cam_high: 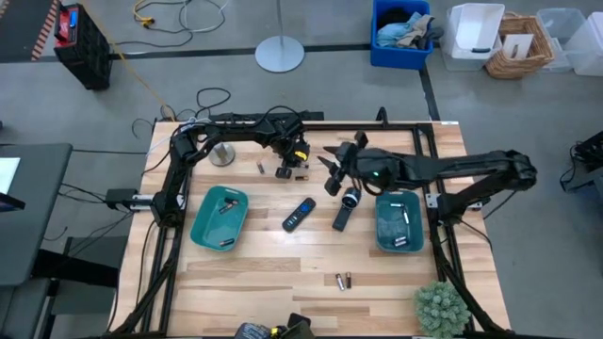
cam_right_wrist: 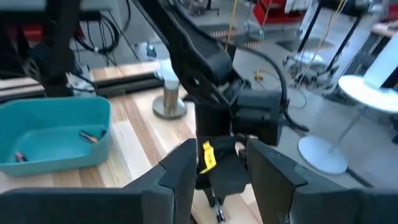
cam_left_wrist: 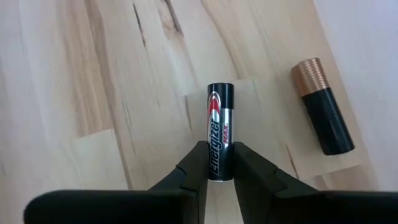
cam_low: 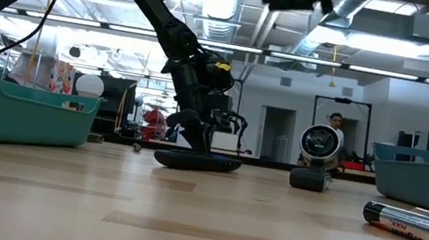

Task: Sort batteries
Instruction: Put the silver battery into the blue bin, then put the brown battery into the green bin

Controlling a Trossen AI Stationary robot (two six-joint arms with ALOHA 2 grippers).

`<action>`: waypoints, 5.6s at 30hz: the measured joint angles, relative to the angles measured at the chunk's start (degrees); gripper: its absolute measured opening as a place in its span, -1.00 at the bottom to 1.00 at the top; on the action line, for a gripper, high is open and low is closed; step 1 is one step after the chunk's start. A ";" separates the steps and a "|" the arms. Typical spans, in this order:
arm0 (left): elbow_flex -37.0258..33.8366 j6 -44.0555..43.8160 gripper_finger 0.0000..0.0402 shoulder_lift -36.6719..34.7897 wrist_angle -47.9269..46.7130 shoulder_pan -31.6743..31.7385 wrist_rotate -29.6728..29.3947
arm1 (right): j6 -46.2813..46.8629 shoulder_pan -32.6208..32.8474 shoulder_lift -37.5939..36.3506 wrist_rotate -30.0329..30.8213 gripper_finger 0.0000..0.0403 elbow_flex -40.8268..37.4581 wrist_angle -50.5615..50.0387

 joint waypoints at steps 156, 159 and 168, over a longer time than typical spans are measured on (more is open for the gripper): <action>-69.94 -52.58 -0.98 -88.96 40.19 -23.46 -17.96 | -13.61 -11.57 40.92 -27.52 -0.20 25.15 -24.20; -71.55 -52.54 -0.98 -90.87 40.43 -23.46 -17.92 | -13.67 -12.09 43.18 -27.52 -0.17 27.74 -25.19; -73.50 -52.43 -0.98 -97.49 39.53 -23.39 -18.67 | -14.18 -15.00 49.83 -27.28 0.04 31.69 -29.55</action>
